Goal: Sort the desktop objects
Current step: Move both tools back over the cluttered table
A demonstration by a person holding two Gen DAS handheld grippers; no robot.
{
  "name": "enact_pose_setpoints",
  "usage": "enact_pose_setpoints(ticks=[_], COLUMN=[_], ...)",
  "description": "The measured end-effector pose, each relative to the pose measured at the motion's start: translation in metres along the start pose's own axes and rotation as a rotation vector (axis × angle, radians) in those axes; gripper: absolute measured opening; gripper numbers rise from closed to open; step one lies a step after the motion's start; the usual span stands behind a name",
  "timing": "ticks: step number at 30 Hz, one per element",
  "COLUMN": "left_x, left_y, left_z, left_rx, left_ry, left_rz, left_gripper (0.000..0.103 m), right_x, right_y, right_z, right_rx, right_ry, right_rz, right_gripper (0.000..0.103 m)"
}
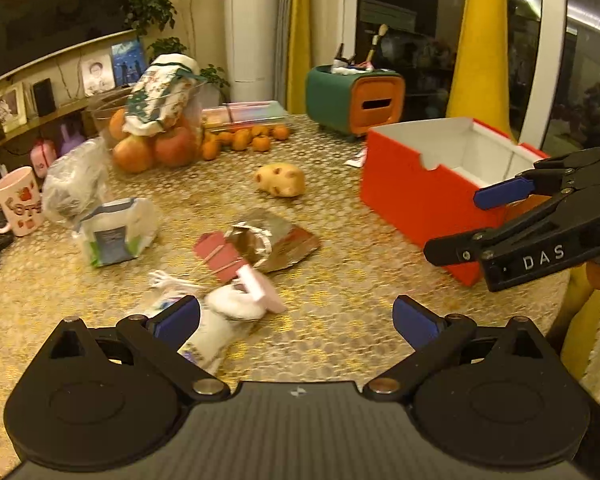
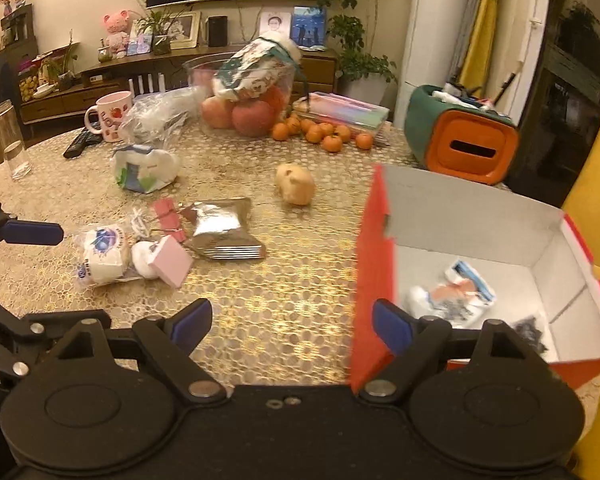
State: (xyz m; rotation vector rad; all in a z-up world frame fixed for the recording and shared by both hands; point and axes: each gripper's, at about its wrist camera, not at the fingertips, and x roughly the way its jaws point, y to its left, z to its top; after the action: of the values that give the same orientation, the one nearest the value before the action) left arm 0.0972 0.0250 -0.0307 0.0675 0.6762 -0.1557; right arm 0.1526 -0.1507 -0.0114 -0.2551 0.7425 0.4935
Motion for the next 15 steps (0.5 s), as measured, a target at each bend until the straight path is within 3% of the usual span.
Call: enact_pose_setpoints(ticks=[15], left_x=[0.026], left_y=[0.038], left_z=[-0.018], left_rx=[0.059], left_ry=[0.016], left_rz=[0.078], left_gripper=[0.103], right_x=[0.052], right_y=[0.046], right_z=[0.016], right_rx=[-0.010], right_ry=[0.046], right_rz=[0.011], right_gripper=[0.086])
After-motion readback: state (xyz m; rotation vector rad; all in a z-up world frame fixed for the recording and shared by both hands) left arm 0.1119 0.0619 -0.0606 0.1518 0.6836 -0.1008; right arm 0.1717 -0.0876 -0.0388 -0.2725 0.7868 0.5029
